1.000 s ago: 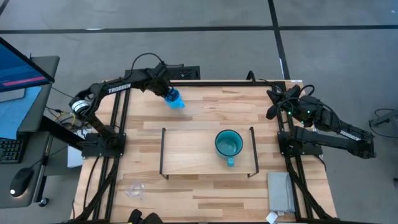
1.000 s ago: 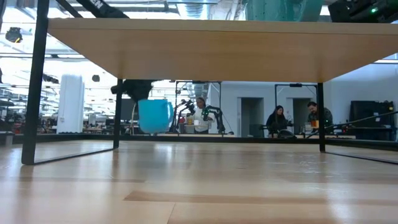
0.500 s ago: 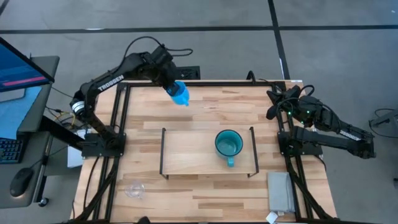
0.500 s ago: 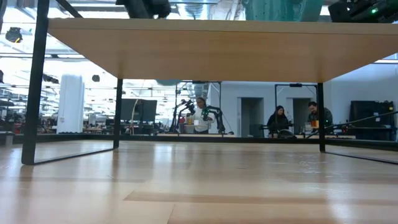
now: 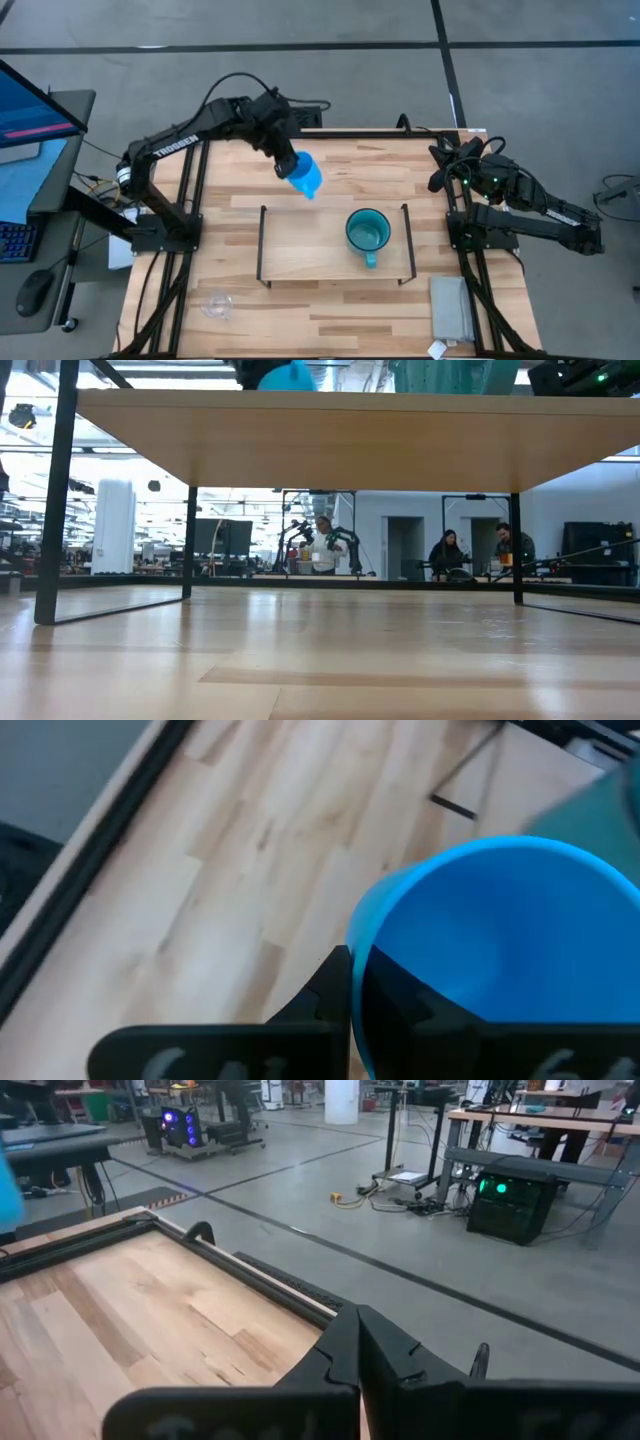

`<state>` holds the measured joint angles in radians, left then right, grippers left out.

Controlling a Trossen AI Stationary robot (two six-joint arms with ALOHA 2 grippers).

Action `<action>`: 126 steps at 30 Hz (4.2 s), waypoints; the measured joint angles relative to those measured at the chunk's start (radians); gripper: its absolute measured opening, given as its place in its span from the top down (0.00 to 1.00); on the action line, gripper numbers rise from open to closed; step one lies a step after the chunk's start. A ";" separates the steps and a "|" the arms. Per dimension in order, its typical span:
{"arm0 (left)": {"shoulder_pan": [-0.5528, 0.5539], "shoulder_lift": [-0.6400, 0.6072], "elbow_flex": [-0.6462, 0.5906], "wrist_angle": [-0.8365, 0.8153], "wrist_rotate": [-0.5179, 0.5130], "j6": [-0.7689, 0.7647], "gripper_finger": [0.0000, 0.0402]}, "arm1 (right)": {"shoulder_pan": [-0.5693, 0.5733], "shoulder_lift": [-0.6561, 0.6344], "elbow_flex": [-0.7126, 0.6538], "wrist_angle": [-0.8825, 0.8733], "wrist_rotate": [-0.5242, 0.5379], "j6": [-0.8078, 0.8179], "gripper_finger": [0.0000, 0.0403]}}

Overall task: Stack small to large cups/mugs on shelf
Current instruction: Put the blue mug on the shelf

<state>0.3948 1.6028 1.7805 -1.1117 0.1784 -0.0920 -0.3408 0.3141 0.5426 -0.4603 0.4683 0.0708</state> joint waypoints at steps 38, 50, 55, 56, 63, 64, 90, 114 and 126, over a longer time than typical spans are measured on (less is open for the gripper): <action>-0.322 0.134 0.007 0.029 -0.021 -0.159 1.00 | 0.002 0.020 0.000 -0.045 -0.052 0.035 0.95; -0.390 0.134 0.007 0.081 -0.067 -0.214 1.00 | 0.003 0.027 0.000 -0.056 -0.052 0.036 0.95; -0.396 0.134 0.007 0.078 -0.118 -0.228 1.00 | 0.003 0.027 0.000 -0.056 -0.052 0.036 0.96; -0.398 0.134 0.007 0.078 -0.121 -0.228 1.00 | 0.003 0.027 0.000 -0.057 -0.052 0.036 0.96; -0.401 0.134 0.007 0.078 -0.124 -0.236 1.00 | 0.003 0.027 0.000 -0.056 -0.052 0.035 0.95; -0.401 0.134 0.007 0.078 -0.126 -0.236 1.00 | 0.003 0.027 0.000 -0.056 -0.052 0.035 0.95; -0.412 0.191 0.007 0.088 -0.104 -0.237 1.00 | 0.003 0.027 0.000 -0.073 -0.052 0.035 0.95; -0.394 0.194 0.005 0.113 -0.054 -0.249 0.97 | 0.003 0.027 0.000 -0.085 -0.052 0.026 0.95; -0.393 0.194 0.005 0.116 -0.048 -0.258 0.90 | 0.003 0.027 0.000 -0.085 -0.052 0.023 0.95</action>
<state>0.0017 1.7966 1.7859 -0.9955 0.1302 -0.3500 -0.3382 0.3412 0.5426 -0.5457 0.4164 0.0937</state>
